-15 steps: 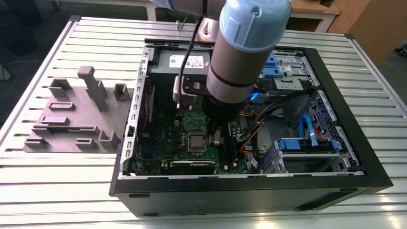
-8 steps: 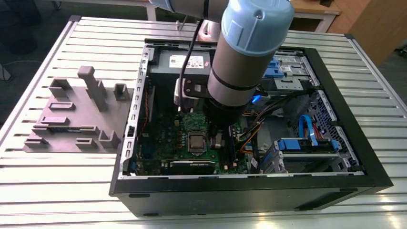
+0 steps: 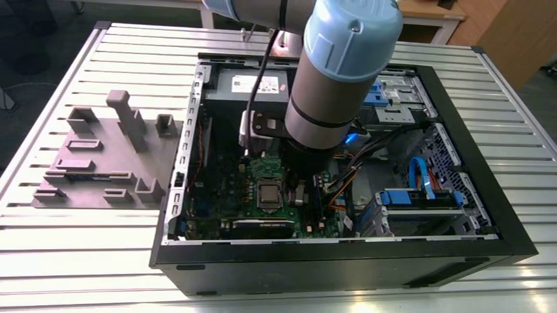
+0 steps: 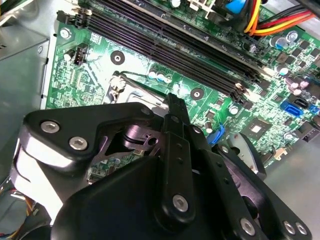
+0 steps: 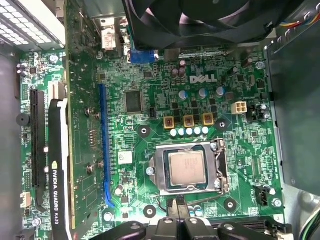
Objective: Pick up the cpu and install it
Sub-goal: 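Install the first cpu locking lever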
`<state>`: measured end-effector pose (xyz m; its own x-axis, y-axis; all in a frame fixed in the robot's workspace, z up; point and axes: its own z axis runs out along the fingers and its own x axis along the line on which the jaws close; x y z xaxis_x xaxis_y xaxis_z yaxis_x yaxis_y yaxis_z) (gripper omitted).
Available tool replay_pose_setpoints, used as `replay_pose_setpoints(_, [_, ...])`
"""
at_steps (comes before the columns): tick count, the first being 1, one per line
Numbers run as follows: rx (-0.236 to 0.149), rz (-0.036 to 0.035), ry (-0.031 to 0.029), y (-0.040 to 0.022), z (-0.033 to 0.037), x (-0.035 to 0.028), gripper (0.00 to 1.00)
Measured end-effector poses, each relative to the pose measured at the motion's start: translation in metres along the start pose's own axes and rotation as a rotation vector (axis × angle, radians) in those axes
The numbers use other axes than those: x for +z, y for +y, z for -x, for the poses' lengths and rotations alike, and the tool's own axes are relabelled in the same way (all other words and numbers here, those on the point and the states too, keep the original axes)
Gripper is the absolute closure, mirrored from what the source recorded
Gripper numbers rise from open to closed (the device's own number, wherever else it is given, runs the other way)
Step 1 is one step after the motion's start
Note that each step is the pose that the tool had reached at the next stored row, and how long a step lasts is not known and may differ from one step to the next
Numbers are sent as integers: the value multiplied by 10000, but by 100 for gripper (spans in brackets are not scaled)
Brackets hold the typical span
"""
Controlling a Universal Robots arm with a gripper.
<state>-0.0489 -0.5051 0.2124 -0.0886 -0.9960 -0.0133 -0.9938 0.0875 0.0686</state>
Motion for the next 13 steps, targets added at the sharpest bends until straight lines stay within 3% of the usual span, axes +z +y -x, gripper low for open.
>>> replay_pose_setpoints(13, [-509, -6, 35, -2, -20, 66, 89])
